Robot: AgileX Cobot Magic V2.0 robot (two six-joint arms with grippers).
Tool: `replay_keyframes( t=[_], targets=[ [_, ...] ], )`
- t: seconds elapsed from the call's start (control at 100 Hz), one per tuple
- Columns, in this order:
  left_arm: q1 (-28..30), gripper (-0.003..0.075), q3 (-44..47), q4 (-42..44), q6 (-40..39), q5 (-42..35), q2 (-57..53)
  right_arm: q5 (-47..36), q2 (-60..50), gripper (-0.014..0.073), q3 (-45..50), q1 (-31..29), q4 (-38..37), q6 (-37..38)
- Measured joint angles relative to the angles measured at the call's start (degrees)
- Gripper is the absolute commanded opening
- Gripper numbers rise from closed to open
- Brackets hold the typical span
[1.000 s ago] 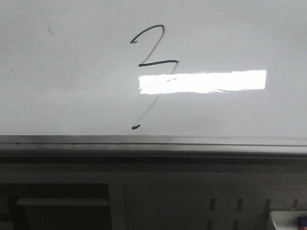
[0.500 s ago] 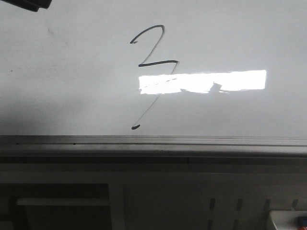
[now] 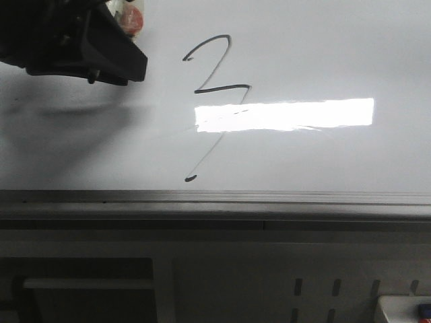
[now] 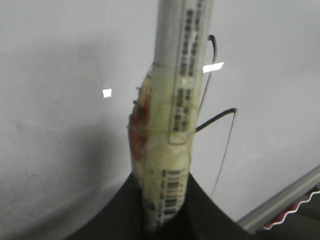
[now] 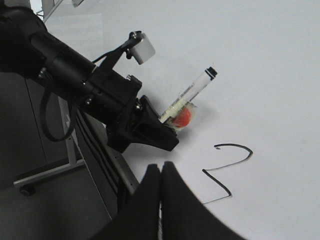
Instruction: Write number 3 on whiteboard
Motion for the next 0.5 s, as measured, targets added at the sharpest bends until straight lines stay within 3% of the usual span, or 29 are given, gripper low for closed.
replay_keyframes(
  t=[0.19,0.5],
  targets=[
    [0.0,-0.002,0.0,-0.22,0.0,-6.86,3.44,0.0,0.0,-0.0064,0.09,0.0,0.1,0.0],
    [2.58,-0.002,-0.11,-4.13,-0.13,-9.34,5.77,0.58,0.0,-0.0064,0.09,0.0,0.1,0.0]
  ],
)
